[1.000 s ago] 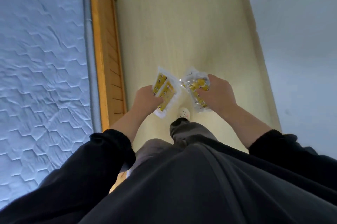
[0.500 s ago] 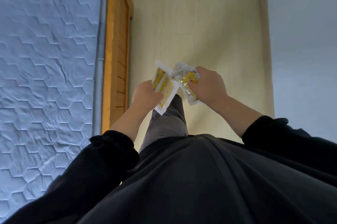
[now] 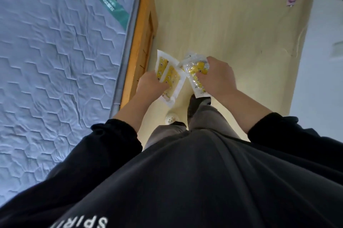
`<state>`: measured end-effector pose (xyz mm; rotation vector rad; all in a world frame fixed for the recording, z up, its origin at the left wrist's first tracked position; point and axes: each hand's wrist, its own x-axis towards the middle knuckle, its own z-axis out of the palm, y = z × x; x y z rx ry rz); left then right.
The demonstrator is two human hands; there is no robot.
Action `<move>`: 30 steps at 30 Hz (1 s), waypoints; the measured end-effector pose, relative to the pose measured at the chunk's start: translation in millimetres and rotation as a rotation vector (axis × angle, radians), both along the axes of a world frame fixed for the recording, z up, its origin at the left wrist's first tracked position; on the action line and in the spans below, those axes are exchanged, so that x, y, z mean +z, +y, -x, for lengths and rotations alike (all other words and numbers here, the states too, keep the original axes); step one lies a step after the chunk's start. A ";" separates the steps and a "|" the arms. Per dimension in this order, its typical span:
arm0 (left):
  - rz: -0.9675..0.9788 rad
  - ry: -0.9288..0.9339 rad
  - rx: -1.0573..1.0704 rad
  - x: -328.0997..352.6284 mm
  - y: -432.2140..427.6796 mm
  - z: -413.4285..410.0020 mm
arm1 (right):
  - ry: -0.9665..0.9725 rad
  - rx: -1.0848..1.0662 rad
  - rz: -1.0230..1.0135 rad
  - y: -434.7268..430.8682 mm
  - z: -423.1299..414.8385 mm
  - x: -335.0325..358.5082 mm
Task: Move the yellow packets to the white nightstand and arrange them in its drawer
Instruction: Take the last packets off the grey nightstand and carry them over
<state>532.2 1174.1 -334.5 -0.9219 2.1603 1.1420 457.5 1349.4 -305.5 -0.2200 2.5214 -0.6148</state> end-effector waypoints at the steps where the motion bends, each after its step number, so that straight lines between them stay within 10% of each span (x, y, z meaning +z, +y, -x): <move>1: -0.015 -0.003 0.044 1.1 -5.8 18.7 | 0.009 0.019 0.000 -7.6 22.6 -1.9; 13: -0.005 0.036 0.501 9.5 -83.8 255.7 | 0.123 0.429 0.021 -128.3 318.5 2.5; 30: -0.015 0.131 1.263 8.9 -284.8 377.1 | 0.181 1.033 0.049 -444.0 475.7 -3.5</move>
